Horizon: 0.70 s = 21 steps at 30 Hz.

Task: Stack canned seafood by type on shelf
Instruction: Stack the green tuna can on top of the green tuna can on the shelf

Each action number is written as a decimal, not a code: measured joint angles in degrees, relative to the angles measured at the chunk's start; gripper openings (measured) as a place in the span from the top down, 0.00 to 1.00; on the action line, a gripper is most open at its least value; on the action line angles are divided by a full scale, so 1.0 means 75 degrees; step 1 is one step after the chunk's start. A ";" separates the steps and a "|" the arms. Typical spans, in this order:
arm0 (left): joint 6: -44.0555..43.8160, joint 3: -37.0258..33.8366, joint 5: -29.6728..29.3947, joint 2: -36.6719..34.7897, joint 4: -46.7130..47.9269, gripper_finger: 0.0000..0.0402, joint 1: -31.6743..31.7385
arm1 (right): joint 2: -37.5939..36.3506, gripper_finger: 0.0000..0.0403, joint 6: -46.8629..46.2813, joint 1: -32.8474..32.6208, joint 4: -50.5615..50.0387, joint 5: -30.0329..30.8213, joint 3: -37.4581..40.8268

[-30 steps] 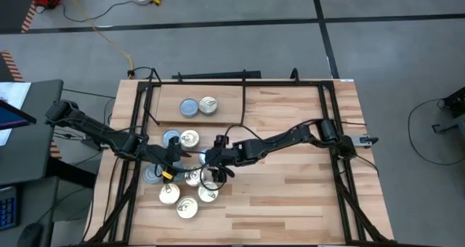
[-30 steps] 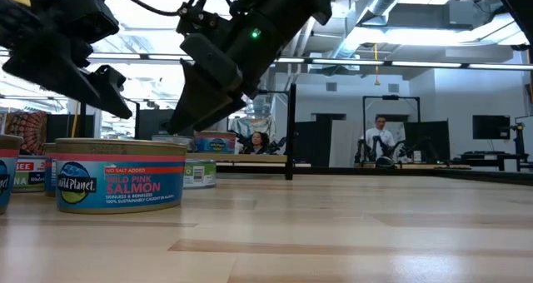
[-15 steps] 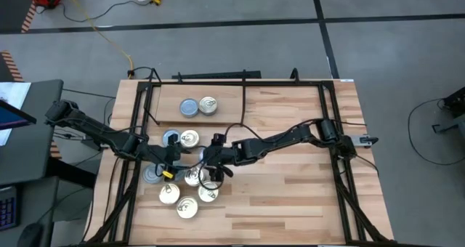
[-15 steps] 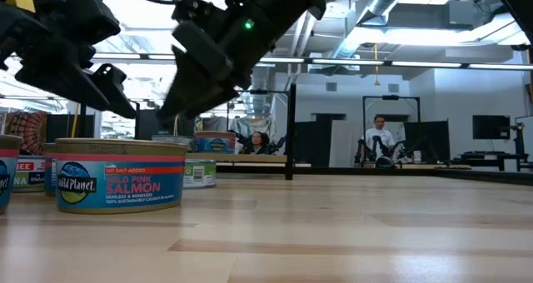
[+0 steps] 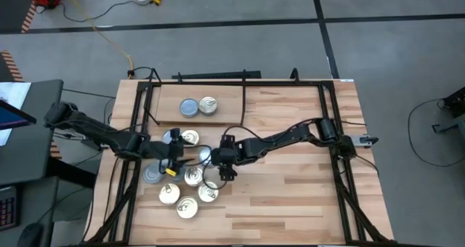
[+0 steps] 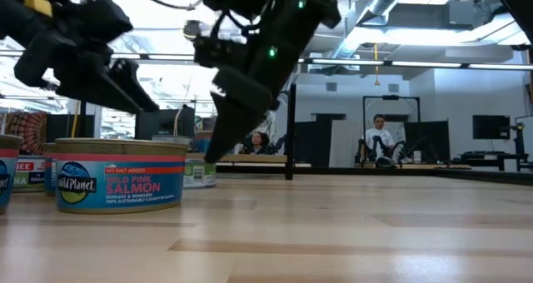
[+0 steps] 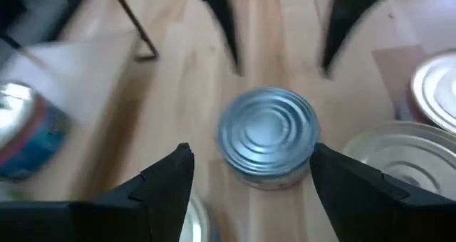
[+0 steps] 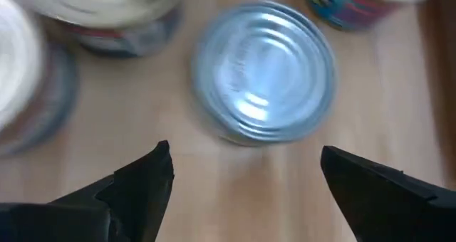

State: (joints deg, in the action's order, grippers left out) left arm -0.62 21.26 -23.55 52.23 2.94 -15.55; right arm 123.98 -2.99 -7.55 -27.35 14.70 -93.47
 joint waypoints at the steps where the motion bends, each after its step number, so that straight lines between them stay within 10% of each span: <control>1: -0.0013 0.0000 0.0164 0.0157 -0.0006 0.34 0.0163 | 0.0000 0.04 -0.0022 0.0049 -0.0002 0.0000 0.0034; 21: 0.1743 -0.0003 0.0137 0.2399 -0.1294 0.37 0.1113 | 0.0009 0.04 -0.0218 0.0169 0.0824 -0.0085 0.0385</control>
State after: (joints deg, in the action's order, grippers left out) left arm 12.46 21.23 -22.52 70.23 -6.77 -7.20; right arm 124.05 -4.63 -6.28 -21.17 14.06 -90.59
